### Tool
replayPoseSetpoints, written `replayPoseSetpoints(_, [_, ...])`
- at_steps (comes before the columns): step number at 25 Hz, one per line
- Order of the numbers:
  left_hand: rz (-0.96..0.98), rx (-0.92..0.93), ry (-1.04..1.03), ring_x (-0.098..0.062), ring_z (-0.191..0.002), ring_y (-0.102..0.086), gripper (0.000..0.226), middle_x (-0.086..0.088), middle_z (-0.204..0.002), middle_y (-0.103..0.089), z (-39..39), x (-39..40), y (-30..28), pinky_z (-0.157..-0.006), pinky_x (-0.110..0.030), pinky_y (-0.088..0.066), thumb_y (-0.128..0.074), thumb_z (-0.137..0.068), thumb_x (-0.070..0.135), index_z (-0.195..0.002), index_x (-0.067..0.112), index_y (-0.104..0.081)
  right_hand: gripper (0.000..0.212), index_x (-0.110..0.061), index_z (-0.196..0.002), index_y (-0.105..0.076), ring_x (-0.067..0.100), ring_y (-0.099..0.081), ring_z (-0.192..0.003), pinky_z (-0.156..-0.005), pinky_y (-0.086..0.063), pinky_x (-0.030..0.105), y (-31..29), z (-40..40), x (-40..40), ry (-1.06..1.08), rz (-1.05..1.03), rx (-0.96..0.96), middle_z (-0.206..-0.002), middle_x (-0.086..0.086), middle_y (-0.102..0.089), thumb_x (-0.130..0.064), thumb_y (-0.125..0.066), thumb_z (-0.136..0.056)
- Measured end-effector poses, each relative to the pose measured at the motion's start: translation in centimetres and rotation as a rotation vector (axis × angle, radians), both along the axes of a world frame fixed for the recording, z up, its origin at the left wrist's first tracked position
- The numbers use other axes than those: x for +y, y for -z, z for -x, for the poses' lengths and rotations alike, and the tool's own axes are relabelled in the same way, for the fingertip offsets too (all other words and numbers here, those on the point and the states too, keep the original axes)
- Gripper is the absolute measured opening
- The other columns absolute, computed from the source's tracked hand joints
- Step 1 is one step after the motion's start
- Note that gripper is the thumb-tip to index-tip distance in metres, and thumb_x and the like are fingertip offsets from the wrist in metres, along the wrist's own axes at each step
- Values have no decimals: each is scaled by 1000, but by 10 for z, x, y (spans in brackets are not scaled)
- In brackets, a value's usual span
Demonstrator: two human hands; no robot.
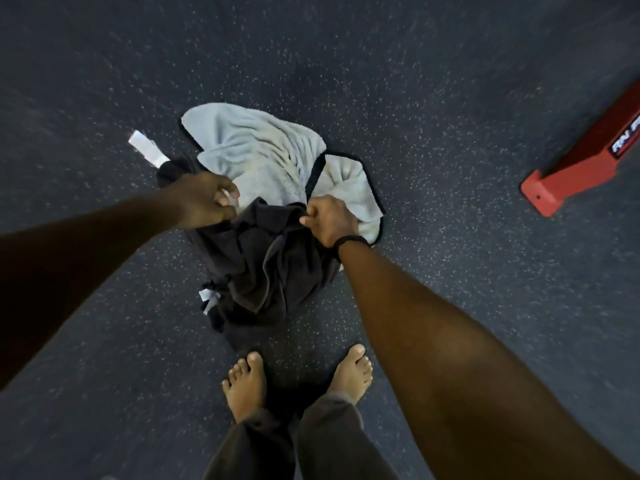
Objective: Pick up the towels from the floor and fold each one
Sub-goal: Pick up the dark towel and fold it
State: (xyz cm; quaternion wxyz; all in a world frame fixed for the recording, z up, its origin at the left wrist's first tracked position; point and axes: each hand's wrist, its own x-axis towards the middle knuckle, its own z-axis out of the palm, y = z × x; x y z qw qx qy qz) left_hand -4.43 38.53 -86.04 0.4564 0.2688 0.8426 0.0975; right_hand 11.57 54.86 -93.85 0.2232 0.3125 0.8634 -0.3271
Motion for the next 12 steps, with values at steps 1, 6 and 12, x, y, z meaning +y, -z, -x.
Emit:
replayPoseSetpoints(1, [24,1,20,-26,-95,-58,31,-6,-97,-60,-5,5,-9,-91,-34,-43,-69,-84,10,-114,15,-61,17,-13,-79,-53,29,-56,-93,-73,-45,36,-13,-5,0,18,27,80,-94,10,-58,-23,-59,-92])
replayPoseSetpoints(6, [-31,47,-42,-25,-100,-61,30,-2,-94,-61,0,26,-122,-91,-27,-41,-66,-86,22,-115,15,-62,19,-3,-89,-50,27,-51,-78,-70,-43,42,-144,-30,-16,-42,80,449,-81,14,-54,-16,-42,-100])
replayPoseSetpoints(12, [-139,98,87,-26,-109,-60,33,-8,-115,-65,6,70,-324,-93,-25,-38,-64,-89,20,-121,12,-61,18,-7,-99,-48,31,-55,-64,-56,-41,42,-379,-29,9,-44,-14,610,-73,13,-56,-22,-39,-102])
